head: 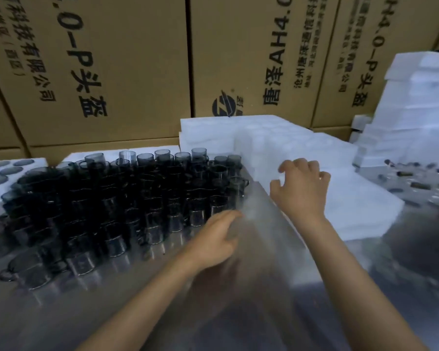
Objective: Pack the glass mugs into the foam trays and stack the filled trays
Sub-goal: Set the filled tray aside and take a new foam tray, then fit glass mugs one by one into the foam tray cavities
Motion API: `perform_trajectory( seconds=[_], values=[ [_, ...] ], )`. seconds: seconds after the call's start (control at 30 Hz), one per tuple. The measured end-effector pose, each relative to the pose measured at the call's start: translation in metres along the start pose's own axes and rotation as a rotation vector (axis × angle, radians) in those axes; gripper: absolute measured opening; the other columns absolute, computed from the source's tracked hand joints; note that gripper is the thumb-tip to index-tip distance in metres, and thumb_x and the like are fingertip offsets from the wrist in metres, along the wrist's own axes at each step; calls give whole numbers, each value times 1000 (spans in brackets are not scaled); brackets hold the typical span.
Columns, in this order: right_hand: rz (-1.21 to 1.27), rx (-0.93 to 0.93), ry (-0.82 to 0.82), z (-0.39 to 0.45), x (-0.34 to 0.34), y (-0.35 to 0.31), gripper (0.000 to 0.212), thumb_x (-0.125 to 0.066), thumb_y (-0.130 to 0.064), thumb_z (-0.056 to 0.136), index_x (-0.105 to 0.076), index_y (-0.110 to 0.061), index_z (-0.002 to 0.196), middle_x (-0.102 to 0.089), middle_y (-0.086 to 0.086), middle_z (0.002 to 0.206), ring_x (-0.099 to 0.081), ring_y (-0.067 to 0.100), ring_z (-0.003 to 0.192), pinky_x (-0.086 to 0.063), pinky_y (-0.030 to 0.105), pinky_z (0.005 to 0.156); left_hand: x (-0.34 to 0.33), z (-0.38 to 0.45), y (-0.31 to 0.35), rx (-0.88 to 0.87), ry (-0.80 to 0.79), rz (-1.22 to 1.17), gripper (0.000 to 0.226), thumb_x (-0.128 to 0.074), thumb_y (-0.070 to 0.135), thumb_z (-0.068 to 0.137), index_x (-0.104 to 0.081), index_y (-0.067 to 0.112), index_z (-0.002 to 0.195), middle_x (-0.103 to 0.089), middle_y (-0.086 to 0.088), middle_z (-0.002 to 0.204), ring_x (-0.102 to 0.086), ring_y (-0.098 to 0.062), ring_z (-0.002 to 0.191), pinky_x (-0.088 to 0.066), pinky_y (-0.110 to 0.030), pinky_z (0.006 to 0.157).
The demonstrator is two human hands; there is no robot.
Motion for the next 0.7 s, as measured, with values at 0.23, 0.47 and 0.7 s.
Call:
perform_trajectory(
  seconds=[0.23,0.47,0.7],
  values=[
    [-58,-58,-309,-3,-16,36,19,-60,-20,87,-50,-10,99,-48,6,98,-33,32,124,-34,31,58,-29,-4,-5,72,-13,-35,46,-52,21,95,-47,33,139,-44,16,142,-32,3,130,-29,-21,106],
    [42,146,-217,-31,20,-20,27,-64,-21,78,-44,-10,64,-44,2,67,-43,26,101,-26,31,50,-8,-12,-14,144,302,-325,26,-49,12,98,-66,29,109,-67,18,107,-59,6,98,-43,-16,91],
    [220,447,-380,-109,32,-112,28,-58,-30,86,-37,-17,71,-34,-5,73,-42,22,113,-29,32,67,22,-37,-32,470,123,-1119,39,-64,48,85,-73,24,114,-76,3,99,-72,-11,89,-54,-25,73]
  ],
)
Point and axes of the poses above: each hand's wrist, its own z-axis towards the middle knuckle, its own x-axis out of the back of the hand, y = z × x, the point moved 3 cm from there along z, towards the middle knuckle
